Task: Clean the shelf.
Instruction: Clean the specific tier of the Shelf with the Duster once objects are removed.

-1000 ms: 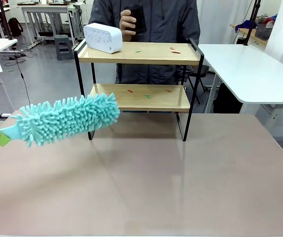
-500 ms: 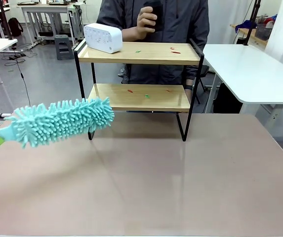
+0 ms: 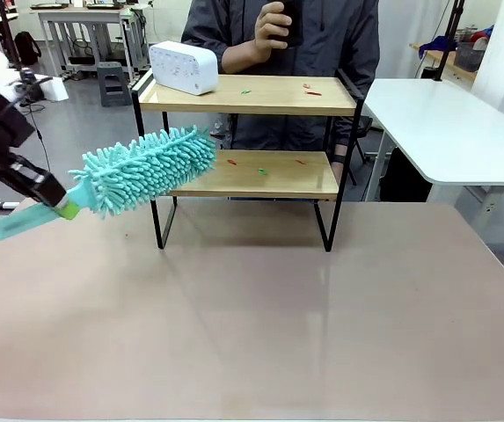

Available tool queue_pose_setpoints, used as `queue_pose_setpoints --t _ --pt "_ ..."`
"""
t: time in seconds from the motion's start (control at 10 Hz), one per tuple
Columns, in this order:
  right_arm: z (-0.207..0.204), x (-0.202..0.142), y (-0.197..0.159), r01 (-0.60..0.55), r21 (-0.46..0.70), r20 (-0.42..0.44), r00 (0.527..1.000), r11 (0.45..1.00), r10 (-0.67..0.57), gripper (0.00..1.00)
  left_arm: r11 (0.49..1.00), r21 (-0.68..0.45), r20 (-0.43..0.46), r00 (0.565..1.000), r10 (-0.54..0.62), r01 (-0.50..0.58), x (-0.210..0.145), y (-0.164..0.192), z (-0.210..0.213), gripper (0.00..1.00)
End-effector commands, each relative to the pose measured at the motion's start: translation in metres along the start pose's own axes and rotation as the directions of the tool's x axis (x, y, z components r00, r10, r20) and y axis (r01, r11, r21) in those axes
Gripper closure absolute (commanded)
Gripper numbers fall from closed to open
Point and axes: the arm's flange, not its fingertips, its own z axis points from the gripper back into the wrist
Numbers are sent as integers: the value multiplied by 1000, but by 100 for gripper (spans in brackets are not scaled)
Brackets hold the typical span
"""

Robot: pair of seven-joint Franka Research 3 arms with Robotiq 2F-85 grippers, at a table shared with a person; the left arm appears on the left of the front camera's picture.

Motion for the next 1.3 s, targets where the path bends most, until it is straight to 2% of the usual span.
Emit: queue_pose_setpoints --t 0.0,0.2,0.6,1.2 --pt "-1 4 2 -24 21 15 1000 999 24 0 994 64 -16 996 92 -91 29 1 -17 88" --pt "-1 4 2 -24 21 15 1000 999 24 0 983 99 9 988 155 -155 52 -3 -31 88" --pt "-1 4 2 -24 21 15 1000 999 24 0 973 132 -48 979 197 -190 93 -17 -66 88" --pt "-1 4 2 -24 21 15 1000 999 24 0 992 115 -91 994 67 -56 163 -75 -115 88"
